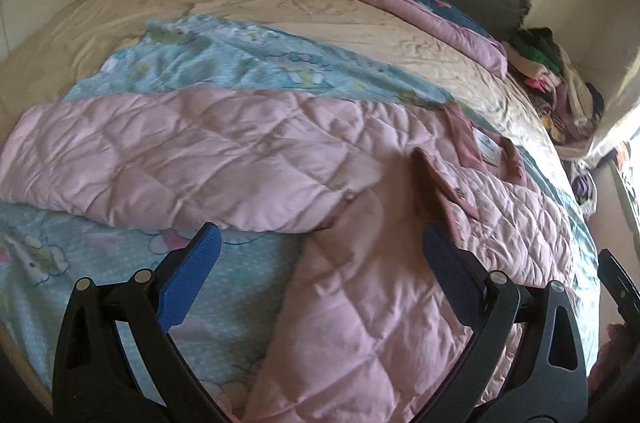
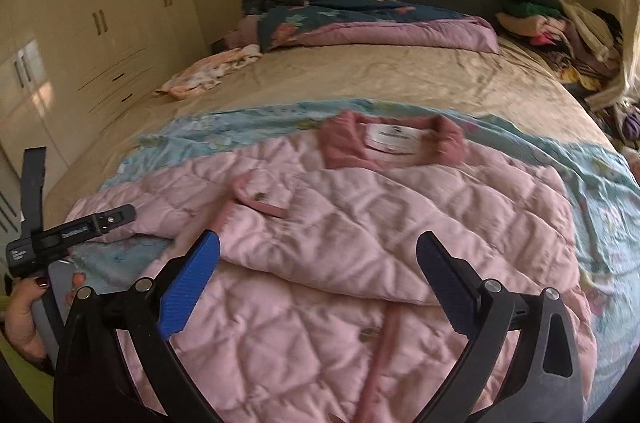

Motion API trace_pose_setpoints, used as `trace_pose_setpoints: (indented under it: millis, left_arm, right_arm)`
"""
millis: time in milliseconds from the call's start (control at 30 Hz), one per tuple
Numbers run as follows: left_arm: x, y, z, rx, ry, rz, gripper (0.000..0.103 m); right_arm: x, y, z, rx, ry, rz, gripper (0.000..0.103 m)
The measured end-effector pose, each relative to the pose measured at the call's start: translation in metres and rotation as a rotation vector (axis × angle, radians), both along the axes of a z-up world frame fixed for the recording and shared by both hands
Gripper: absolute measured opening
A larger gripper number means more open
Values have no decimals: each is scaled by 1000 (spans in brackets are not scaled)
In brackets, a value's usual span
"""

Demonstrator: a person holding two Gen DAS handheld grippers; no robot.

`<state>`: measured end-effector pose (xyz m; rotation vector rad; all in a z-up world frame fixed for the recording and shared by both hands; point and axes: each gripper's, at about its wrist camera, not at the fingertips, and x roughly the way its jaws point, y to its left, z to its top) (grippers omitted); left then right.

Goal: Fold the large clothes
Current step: 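Move the left tool to the other sleeve cuff and grasp it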

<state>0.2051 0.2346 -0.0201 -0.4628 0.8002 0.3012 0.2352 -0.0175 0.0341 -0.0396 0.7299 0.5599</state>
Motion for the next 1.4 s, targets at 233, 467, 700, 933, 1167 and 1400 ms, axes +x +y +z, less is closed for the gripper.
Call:
trace_pose_setpoints:
  millis: [233, 467, 700, 933, 1167, 1400]
  left_arm:
    - [-10, 31, -3, -15, 10, 86, 94]
    - [-22, 66, -10, -65, 21, 194, 94]
    - [-36, 100, -20, -120, 34, 303, 94]
    - [-51, 130, -28, -174, 37, 392, 94]
    - [-66, 160, -38, -232, 42, 481, 94]
    - [-79, 188, -59, -317, 67, 548, 94]
  right_arm:
    - [-6, 49, 7, -14, -10, 90, 98]
    - [-13, 97, 12, -25, -22, 167, 98]
    - [-19, 140, 16, -29, -29, 234, 98]
    - [-24, 175, 15, -47, -30, 300, 98]
    - [-30, 202, 9, -80, -16, 349, 98]
    - [-35, 218, 4, -90, 0, 380, 98]
